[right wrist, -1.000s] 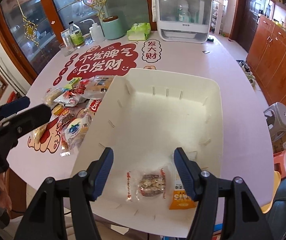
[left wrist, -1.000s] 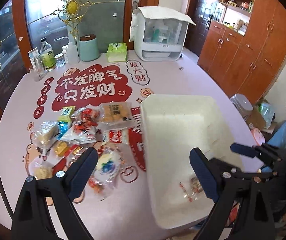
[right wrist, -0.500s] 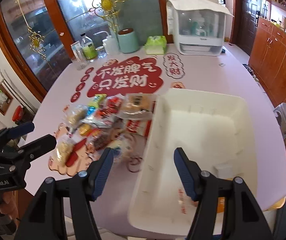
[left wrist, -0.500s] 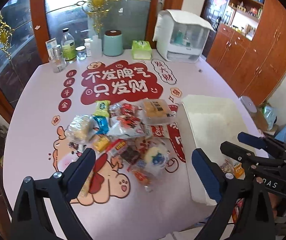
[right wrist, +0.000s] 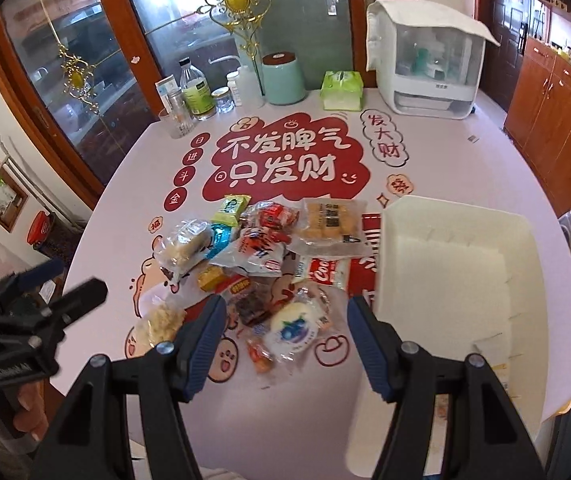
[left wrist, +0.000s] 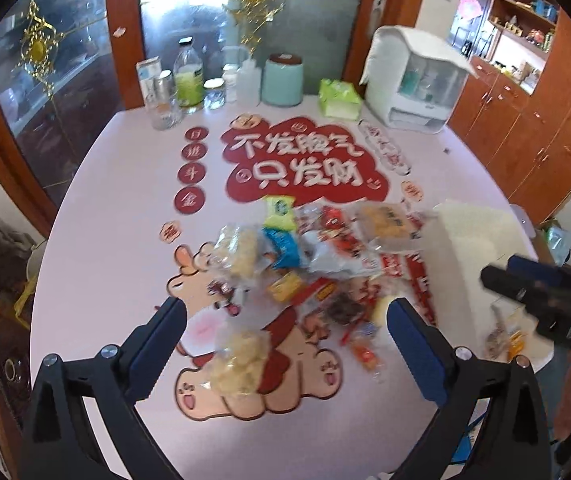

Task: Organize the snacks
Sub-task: 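Move both tools back toward the snack pile, then grasp the clear bag of puffed snack with left tool while right tool grasps the white bread bag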

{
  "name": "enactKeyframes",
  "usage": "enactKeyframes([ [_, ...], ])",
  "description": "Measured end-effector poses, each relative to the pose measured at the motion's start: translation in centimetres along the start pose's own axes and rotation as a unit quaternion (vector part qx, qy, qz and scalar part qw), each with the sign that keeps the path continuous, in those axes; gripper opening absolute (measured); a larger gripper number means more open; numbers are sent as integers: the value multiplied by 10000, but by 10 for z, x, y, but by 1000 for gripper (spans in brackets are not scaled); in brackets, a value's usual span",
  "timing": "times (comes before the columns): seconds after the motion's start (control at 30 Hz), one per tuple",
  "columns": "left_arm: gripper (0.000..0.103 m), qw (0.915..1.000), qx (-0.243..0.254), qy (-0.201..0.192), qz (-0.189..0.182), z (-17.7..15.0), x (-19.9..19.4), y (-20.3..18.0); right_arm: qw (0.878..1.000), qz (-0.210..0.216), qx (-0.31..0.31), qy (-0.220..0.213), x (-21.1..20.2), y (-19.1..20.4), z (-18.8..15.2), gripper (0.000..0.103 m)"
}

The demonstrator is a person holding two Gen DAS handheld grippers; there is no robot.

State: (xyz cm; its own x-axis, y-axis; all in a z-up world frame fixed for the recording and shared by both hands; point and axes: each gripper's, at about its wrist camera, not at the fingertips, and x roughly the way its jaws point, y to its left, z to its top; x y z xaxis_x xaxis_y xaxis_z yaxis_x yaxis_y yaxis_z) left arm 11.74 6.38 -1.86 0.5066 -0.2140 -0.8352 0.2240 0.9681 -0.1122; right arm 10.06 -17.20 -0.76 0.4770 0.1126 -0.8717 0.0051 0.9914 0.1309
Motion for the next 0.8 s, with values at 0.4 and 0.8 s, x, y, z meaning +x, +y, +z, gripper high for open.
enactKeyframes([
  [0.4, 100, 9975, 37, 688, 168, -30, 64, 35, 9955, -71, 551, 773, 77, 14, 27, 68],
  [0.8, 100, 9873, -14, 1583, 145, -68, 141, 53, 9859, -373, 740, 1453, 181, 8, 53, 82],
])
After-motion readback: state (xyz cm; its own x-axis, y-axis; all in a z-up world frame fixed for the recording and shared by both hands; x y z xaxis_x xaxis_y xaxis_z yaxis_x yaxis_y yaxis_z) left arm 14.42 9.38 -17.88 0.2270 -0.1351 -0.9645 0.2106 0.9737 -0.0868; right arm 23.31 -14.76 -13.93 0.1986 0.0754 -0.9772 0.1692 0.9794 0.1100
